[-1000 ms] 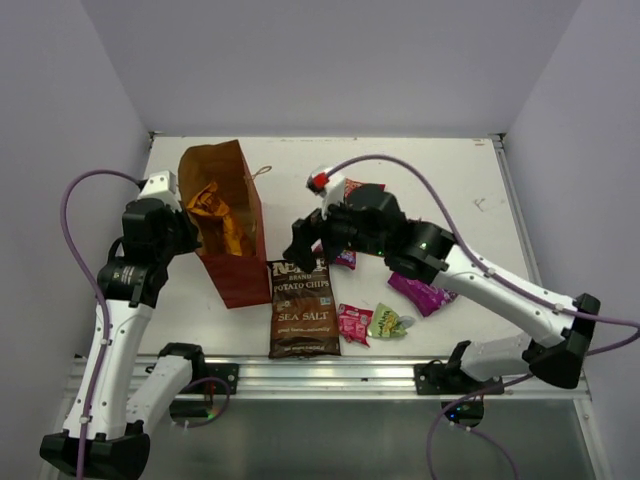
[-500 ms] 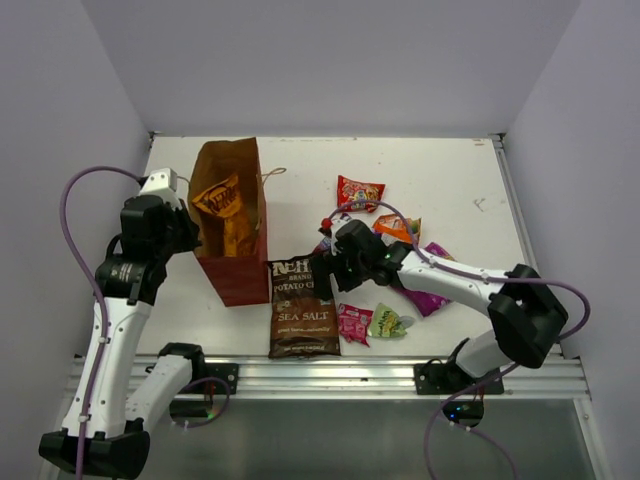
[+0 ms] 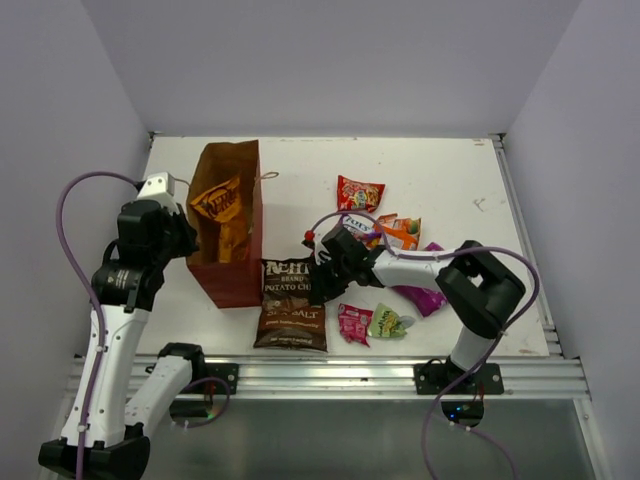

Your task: Place the snacks into the paper bag

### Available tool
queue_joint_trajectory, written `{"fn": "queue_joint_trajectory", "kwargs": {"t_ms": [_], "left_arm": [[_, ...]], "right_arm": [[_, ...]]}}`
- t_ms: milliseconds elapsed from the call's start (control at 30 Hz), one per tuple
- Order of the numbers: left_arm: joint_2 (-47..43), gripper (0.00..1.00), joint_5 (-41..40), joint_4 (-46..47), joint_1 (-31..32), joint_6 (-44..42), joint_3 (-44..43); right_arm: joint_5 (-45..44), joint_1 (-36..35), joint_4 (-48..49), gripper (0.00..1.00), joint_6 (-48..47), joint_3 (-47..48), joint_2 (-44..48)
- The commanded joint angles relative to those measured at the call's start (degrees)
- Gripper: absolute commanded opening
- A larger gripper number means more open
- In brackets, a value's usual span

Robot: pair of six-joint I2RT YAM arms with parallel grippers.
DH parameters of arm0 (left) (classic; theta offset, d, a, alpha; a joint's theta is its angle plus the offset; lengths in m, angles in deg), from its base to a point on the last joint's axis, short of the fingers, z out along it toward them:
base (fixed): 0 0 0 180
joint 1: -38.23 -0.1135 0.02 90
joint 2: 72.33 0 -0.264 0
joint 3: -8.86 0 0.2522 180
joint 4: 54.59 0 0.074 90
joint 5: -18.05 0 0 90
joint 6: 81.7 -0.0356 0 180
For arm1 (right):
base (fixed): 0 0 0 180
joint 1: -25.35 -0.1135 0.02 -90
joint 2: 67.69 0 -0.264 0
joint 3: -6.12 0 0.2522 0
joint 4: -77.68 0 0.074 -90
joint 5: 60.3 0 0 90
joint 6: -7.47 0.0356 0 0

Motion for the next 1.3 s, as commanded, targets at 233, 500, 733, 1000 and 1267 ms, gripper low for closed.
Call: {"fn": "queue_joint_trajectory", "kwargs": {"t_ms": [233,500,733,1000,1267], "left_arm": [[-1.26,0.00,-0.22,2.23,0.32,-1.23,1.04],[-0.82,0.00,-0.40,3.19,0.32,-1.32,1.21],[-0.03,0.00,0.04,4.51,0.32,-1.32,1.57],[0.23,0.00,0.74,5.83,0.32,-1.32,2.53],[0.93,0.00,1.10,6.98,0.32,-1.41,2.53]], "right_arm": [[-13.17,-0.12,-16.87,0.00,-4.29,6.06,10.39],[-36.74,0.06,-37.54,0.00,-15.71,38.38,16.21],[-41.58,0.06,-36.69,0.00,-21.34,65.02,6.46],[-33.86,-0.03,-26.48,0.00,-27.50,87.17,-6.28],[-24.90,-0.29,-19.97,0.00,-25.12,92.56,-14.11]]}}
